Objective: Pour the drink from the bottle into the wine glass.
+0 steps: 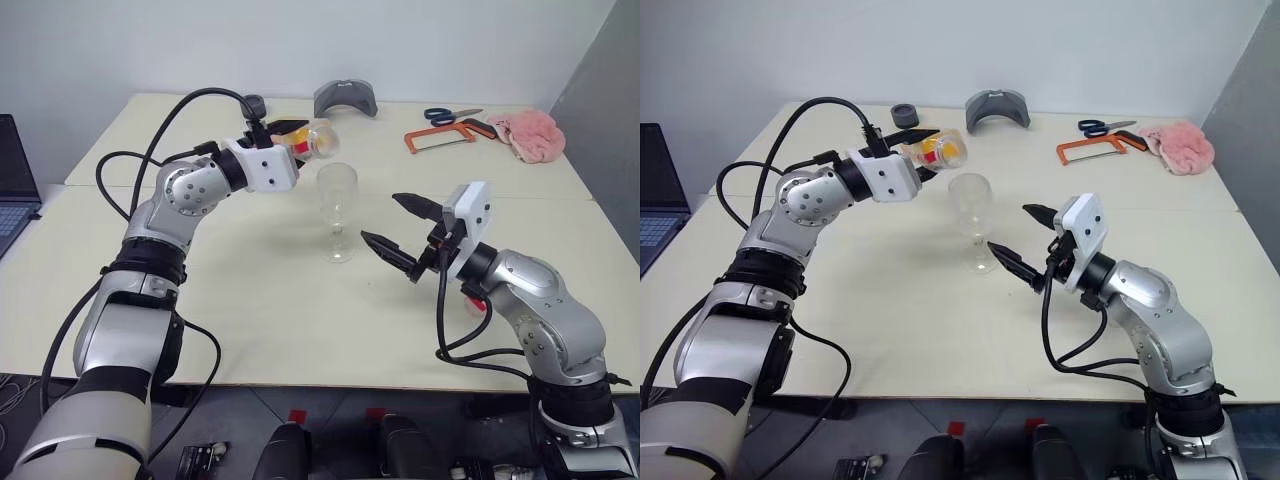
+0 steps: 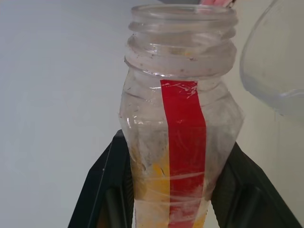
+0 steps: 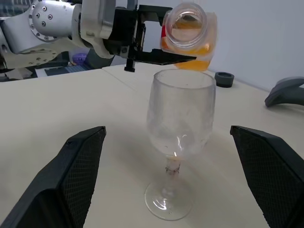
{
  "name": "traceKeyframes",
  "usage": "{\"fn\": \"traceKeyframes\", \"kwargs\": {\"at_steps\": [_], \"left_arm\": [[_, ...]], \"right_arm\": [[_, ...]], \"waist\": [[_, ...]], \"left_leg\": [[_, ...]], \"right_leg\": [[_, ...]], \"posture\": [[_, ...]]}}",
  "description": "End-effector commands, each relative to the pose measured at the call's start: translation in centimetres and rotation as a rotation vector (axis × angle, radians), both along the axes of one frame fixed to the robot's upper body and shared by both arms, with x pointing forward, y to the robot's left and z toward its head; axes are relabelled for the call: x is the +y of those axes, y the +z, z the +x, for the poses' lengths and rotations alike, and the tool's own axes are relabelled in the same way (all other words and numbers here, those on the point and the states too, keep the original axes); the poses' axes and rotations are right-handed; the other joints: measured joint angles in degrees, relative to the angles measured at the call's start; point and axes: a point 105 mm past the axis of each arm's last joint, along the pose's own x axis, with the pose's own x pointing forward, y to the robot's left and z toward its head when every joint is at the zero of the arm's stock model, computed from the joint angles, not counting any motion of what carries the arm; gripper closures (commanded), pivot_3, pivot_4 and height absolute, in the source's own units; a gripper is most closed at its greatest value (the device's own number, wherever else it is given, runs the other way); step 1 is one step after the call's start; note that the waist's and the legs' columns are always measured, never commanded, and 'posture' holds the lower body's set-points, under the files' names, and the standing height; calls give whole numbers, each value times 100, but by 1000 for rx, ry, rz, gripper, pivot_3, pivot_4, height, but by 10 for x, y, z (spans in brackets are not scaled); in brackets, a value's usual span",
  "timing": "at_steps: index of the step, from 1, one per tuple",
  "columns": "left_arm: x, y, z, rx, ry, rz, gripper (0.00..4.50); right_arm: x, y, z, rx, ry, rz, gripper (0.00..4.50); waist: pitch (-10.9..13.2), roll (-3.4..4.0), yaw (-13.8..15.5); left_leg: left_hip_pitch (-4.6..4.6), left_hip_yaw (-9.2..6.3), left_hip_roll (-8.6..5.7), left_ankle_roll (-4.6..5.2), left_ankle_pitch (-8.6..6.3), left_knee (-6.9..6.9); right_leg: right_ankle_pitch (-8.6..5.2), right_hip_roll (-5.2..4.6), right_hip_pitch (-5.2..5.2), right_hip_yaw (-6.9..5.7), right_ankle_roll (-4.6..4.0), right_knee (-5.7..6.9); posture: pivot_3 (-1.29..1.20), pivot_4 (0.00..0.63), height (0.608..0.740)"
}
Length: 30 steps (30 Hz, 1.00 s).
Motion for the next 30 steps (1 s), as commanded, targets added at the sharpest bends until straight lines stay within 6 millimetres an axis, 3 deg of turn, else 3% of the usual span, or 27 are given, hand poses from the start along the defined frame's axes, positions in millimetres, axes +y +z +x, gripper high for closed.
{"fn": "traceKeyframes", "kwargs": {"at_steps": [1, 30], "left_arm": [[-1, 27, -4, -119, -11, 17, 2830], [1, 35, 2, -311, 32, 177, 2830]], "right_arm": [[-3, 9, -5, -40, 10, 10, 0], [-2, 6, -10, -36, 45, 22, 0]], "waist": [[0, 0, -1], [0, 0, 1]], "left_leg": [[0, 0, -1, 0, 0, 0], [-2, 4, -3, -1, 0, 1]], "right_leg": [[0, 0, 0, 0, 0, 0], [0, 0, -2, -1, 0, 6]], "posture": [[0, 150, 740], [0, 150, 740]]}}
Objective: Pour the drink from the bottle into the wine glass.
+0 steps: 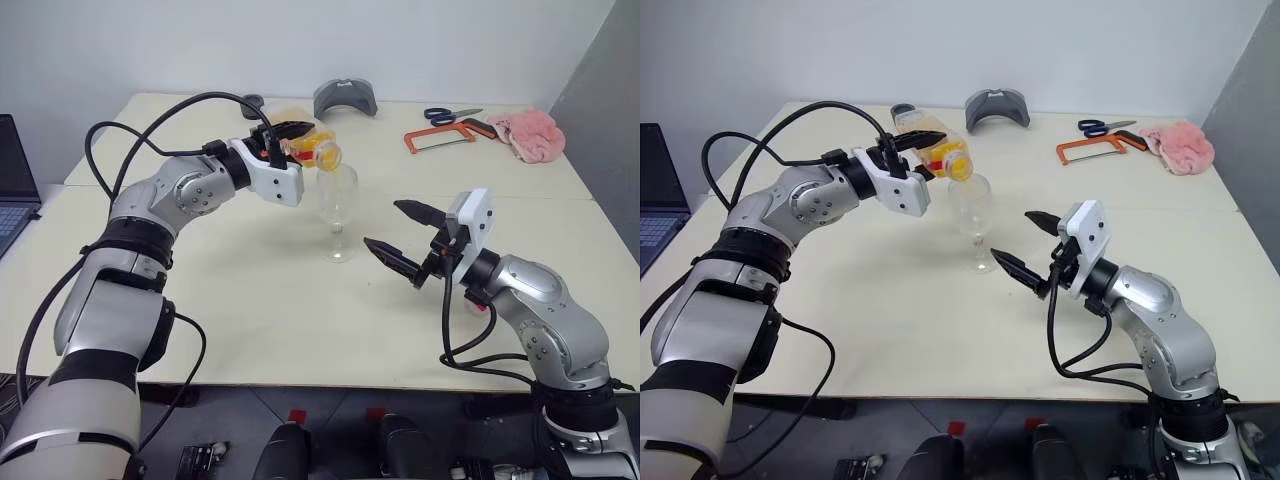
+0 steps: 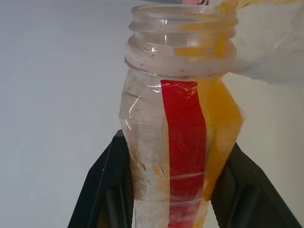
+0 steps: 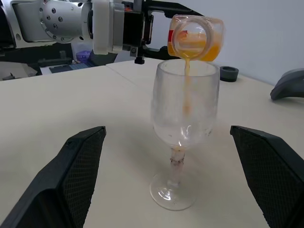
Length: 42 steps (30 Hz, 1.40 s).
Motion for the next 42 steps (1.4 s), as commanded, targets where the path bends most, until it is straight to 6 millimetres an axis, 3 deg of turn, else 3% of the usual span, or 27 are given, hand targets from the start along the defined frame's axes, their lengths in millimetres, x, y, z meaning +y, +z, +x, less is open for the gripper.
{"fn": "traceKeyframes", "kwargs": {"at_steps": [1, 42], "left_arm": [[0, 31, -4, -104, -12, -21, 2830], [7, 45, -1, -212, 23, 40, 2840]], "right_arm": [[0, 13, -6, -58, 20, 23, 0], [8, 8, -7, -59, 14, 53, 0]], "waist": [[0, 0, 1], [0, 0, -1]], "left_leg": [[0, 0, 0, 0, 0, 0], [1, 3, -1, -2, 1, 2]], "right_leg": [[0, 0, 0, 0, 0, 0], [0, -1, -3, 1, 0, 6]], "posture": [[0, 150, 740], [0, 150, 740]]}}
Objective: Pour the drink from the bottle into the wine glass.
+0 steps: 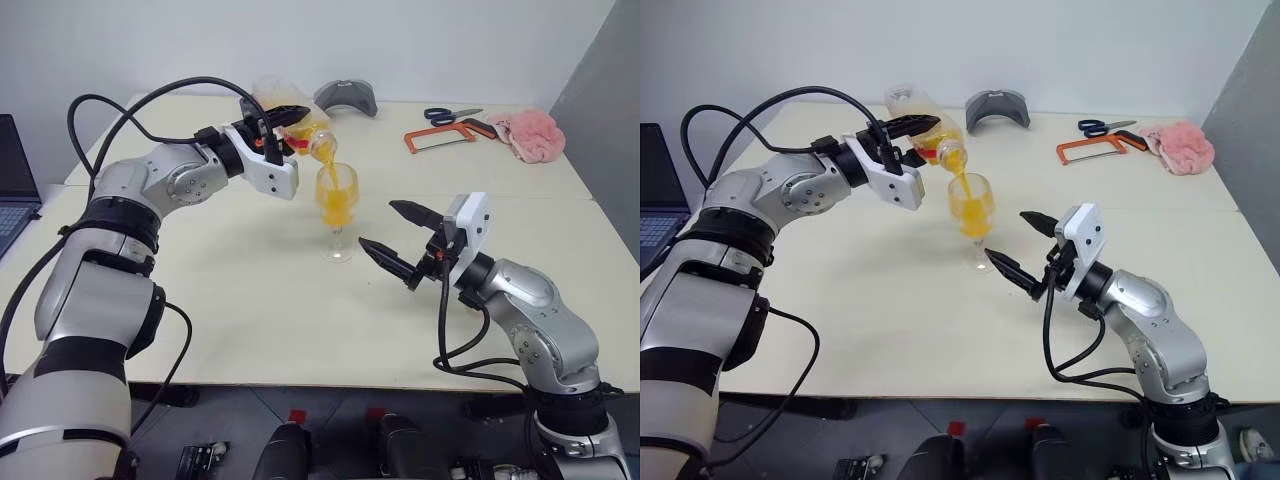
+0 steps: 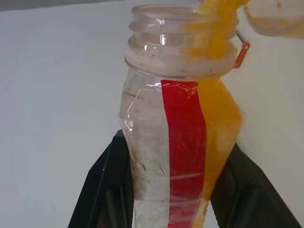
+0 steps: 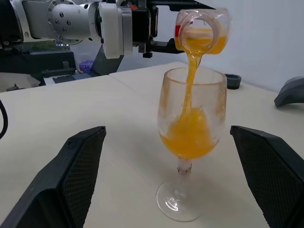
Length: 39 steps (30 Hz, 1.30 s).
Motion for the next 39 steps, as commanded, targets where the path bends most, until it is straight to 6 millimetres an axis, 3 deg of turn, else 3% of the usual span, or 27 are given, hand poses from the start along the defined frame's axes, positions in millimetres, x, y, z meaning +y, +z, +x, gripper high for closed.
{"fn": "traceKeyframes", "kwargs": {"at_steps": [1, 39], "left_arm": [[3, 26, -3, -76, 3, -18, 2840], [3, 26, -2, -95, 6, -4, 2840]], "right_arm": [[2, 10, -6, -53, 10, 11, 0], [6, 5, -7, -36, 13, 7, 0]], "waist": [[0, 0, 0], [0, 0, -1]], "left_leg": [[0, 0, 0, 0, 0, 0], [0, 1, -1, -1, 0, 2]], "right_leg": [[0, 0, 0, 0, 0, 0], [0, -1, -1, 0, 0, 3]], "posture": [[0, 150, 740], [0, 150, 740]]}}
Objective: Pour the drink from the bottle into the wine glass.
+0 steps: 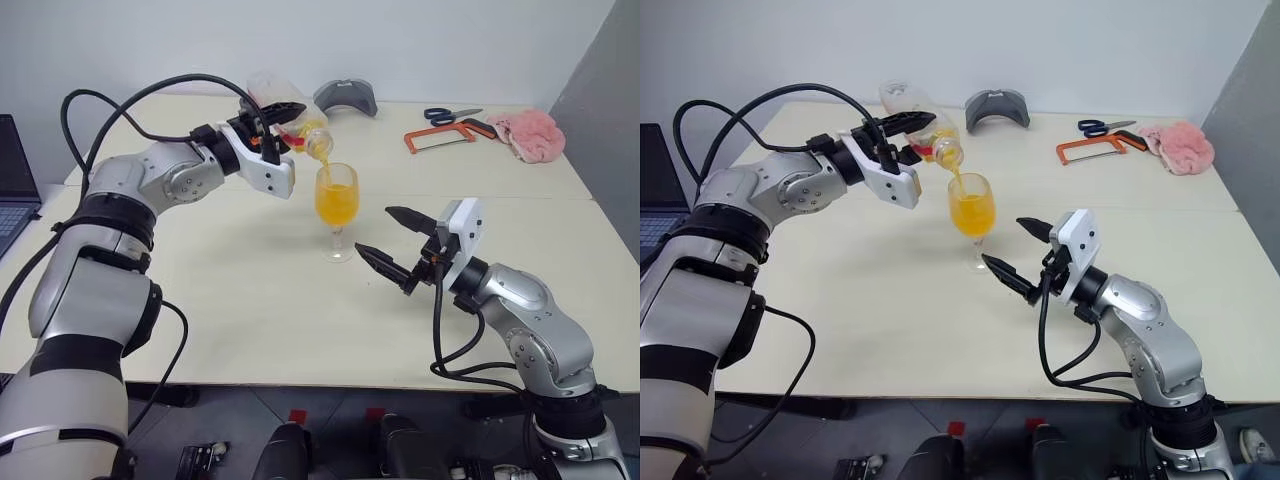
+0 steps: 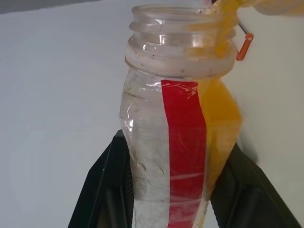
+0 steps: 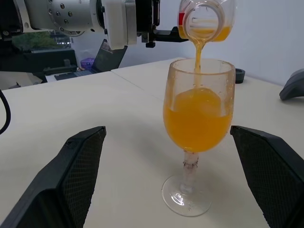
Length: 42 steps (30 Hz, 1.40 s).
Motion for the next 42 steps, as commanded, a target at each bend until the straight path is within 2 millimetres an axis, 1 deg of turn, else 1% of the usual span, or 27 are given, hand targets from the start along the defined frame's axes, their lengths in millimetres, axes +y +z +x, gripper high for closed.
{"fn": "traceKeyframes", "kwargs": {"at_steps": [1, 10, 16, 22, 27, 29, 31, 33, 36, 38, 40, 42], "left_arm": [[-2, 24, -3, -69, -13, -23, 2840], [-7, 22, -3, -46, -30, -50, 2840], [-8, 19, -1, 15, -32, -142, 2840], [-5, 15, 5, 144, -22, -347, 2840], [5, 18, 9, 309, -43, -675, 2840], [12, 17, 8, 350, -39, -756, 2840], [35, 9, 10, 434, 2, -940, 2840], [57, -3, 10, 537, 37, -1124, 2840], [82, -24, 0, 634, 97, -1224, 2840], [98, -39, -6, 689, 147, -1286, 2840], [111, -52, -13, 729, 197, -1339, 2840], [119, -61, -17, 758, 224, -1383, 2840]], "right_arm": [[2, 11, -6, -55, 14, 9, 0], [3, 11, -6, -57, 11, 11, 0], [3, 11, -6, -65, 10, 5, 0], [4, 13, -4, -102, -2, 0, 0], [6, 15, -5, -125, 1, -2, 0], [9, 13, -9, -100, 29, -10, 0], [17, 9, -19, -58, 111, -56, 0], [23, 8, -25, -43, 152, -92, 0], [29, 8, -28, -24, 169, -126, 0], [33, 7, -26, -2, 162, -156, 0], [37, 7, -23, 18, 156, -173, 0], [40, 7, -20, 27, 154, -178, 0]], "waist": [[0, 0, 0], [0, 0, 1], [0, 0, -2], [0, 0, -10], [0, 0, -12], [0, 0, -28], [-1, 1, -58], [-1, 2, -123], [-2, 2, -190], [-2, 2, -194], [-2, 1, -185], [-3, 0, -160]], "left_leg": [[0, 0, 0, 0, 0, 0], [0, 0, 0, 0, 0, 0], [0, 0, 0, -1, 1, 2], [1, 1, 0, -3, 2, 2], [-1, -3, 3, -8, 5, 6], [-3, -4, 6, -11, 6, 9], [-1, -8, 7, -11, 6, 8], [3, -19, 13, -10, 6, 7], [8, -27, 17, -9, 5, 7], [7, -36, 18, -9, 5, 8], [6, -40, 18, -9, 5, 11], [3, -45, 19, -9, 5, 15]], "right_leg": [[0, 0, 0, 0, 0, 0], [0, 0, 0, 0, 0, 1], [0, -1, 0, 0, 0, 1], [0, -1, -1, 1, 0, 4], [0, -1, -1, -1, 0, 6], [0, -2, -1, 0, -1, 5], [0, -2, -2, 1, 0, 6], [0, -3, -2, 4, -1, 9], [0, 0, -2, 5, -1, 15], [0, 1, -2, 3, -1, 17], [0, 1, -1, 1, -1, 17], [0, -1, -1, -1, -1, 17]], "posture": [[0, 150, 740], [0, 150, 740], [0, 150, 740], [0, 150, 740], [0, 150, 740], [0, 150, 740], [0, 150, 740], [0, 150, 740], [0, 150, 740], [0, 150, 740], [0, 150, 740], [0, 150, 740]]}}
